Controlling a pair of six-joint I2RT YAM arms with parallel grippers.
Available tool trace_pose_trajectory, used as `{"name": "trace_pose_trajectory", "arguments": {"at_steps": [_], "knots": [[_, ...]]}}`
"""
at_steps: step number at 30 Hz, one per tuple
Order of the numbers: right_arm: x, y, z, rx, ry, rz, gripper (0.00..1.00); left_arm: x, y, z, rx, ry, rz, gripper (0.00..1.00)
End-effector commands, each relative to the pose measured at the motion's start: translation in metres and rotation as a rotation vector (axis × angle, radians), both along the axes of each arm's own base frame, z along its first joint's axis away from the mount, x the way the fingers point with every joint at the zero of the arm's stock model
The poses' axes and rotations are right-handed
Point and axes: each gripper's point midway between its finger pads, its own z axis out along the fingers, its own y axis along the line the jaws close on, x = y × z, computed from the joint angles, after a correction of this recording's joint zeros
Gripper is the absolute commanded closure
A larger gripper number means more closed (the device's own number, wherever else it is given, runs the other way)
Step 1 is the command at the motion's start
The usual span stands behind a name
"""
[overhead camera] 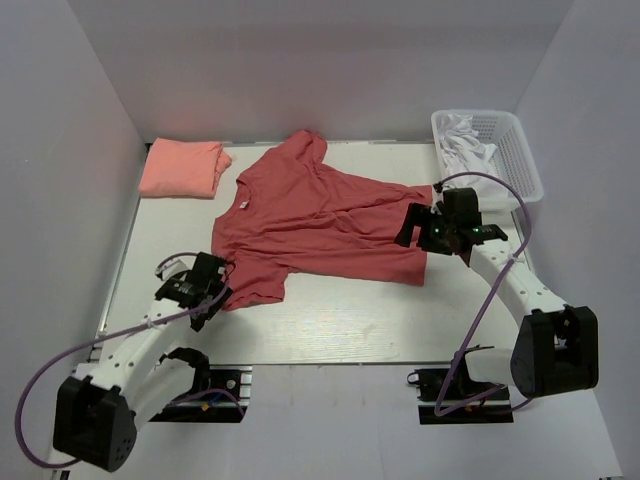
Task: Fold and stack the t-shirts
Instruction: Flatten out the tshirt
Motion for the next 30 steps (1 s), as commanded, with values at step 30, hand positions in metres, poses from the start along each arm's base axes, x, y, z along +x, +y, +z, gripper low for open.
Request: {"name": "trace_pose_trajectory", "arguments": {"at_steps": [30], "knots": [[-0.026, -0.029, -0.018, -0.086, 0.058, -0.127, 0.09, 0.028, -0.019, -0.028, -0.017, 0.013, -0.116, 0.41]]}}
